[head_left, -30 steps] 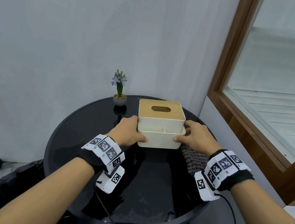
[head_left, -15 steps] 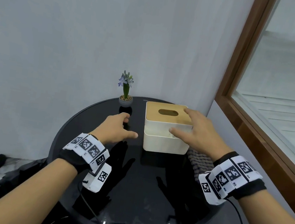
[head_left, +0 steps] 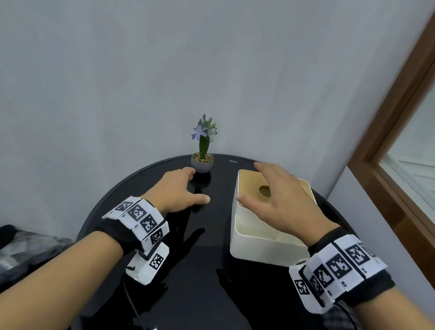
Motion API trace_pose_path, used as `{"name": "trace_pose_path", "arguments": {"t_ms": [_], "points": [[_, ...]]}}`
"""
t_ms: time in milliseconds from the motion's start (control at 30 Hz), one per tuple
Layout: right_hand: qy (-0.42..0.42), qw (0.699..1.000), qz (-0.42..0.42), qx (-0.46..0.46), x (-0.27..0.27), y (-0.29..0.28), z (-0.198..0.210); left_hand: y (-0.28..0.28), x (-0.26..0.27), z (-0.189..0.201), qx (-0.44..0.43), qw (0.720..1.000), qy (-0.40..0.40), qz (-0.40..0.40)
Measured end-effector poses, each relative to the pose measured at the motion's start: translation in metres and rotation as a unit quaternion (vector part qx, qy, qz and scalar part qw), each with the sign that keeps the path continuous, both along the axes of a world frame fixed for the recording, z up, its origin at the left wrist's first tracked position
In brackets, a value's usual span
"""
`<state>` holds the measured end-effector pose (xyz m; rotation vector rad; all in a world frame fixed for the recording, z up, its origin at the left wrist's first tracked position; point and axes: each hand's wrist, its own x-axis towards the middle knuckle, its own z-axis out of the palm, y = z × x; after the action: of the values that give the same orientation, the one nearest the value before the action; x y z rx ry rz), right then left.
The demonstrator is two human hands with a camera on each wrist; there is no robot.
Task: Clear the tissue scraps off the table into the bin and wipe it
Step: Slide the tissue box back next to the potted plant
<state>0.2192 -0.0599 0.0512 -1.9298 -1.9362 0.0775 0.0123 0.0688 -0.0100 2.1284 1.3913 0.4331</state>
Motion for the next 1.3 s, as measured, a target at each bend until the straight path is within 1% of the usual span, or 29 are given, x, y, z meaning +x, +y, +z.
{"name": "trace_pose_path", "arguments": {"t_ms": [333, 500, 667, 933, 1300], "points": [[-0.003, 0.999, -0.002, -0.053, 0.006, 0.033, -0.004, 0.055, 0.010, -0.002, 0.003, 0.999, 0.038, 0.001], [-0.028, 0.998, 0.008, -0.056, 0.003, 0.034, -0.016, 0.073, 0.021, 0.001, 0.003, 1.000, 0.019, -0.001], [-0.015, 0.998, -0.007, -0.056, -0.003, 0.029, -0.020, 0.090, 0.027, -0.003, -0.013, 0.999, 0.021, 0.023], [-0.006, 0.998, -0.019, -0.068, -0.008, 0.027, -0.016, 0.101, 0.038, -0.009, -0.001, 0.999, 0.021, 0.033], [-0.015, 0.998, -0.030, -0.054, -0.010, 0.028, -0.021, 0.105, 0.042, -0.013, 0.014, 0.998, 0.004, 0.057]]}}
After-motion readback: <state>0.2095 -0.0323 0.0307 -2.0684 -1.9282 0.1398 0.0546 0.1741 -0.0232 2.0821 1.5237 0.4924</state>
